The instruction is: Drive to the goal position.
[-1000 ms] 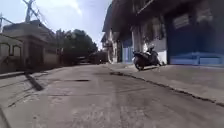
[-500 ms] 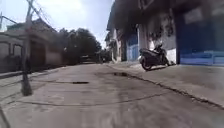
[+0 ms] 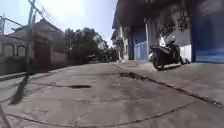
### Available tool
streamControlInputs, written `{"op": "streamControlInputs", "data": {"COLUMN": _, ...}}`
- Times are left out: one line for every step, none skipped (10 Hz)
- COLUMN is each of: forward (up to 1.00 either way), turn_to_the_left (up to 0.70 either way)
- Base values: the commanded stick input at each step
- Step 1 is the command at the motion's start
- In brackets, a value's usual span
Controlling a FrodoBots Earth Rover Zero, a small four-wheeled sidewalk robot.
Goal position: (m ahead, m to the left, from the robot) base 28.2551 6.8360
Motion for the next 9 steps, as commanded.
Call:
{"op": "streamControlInputs", "data": {"forward": 1.0, "turn_to_the_left": -0.31}}
{"op": "streamControlInputs", "data": {"forward": 1.0, "turn_to_the_left": -0.31}}
{"op": "streamControlInputs", "data": {"forward": 1.0, "turn_to_the_left": -0.31}}
{"op": "streamControlInputs", "data": {"forward": 1.0, "turn_to_the_left": -0.31}}
{"op": "streamControlInputs", "data": {"forward": 1.0, "turn_to_the_left": -0.31}}
{"op": "streamControlInputs", "data": {"forward": 1.0, "turn_to_the_left": -0.31}}
{"op": "streamControlInputs", "data": {"forward": 1.0, "turn_to_the_left": -0.31}}
{"op": "streamControlInputs", "data": {"forward": 1.0, "turn_to_the_left": -0.31}}
{"op": "streamControlInputs", "data": {"forward": 1.0, "turn_to_the_left": 0.01}}
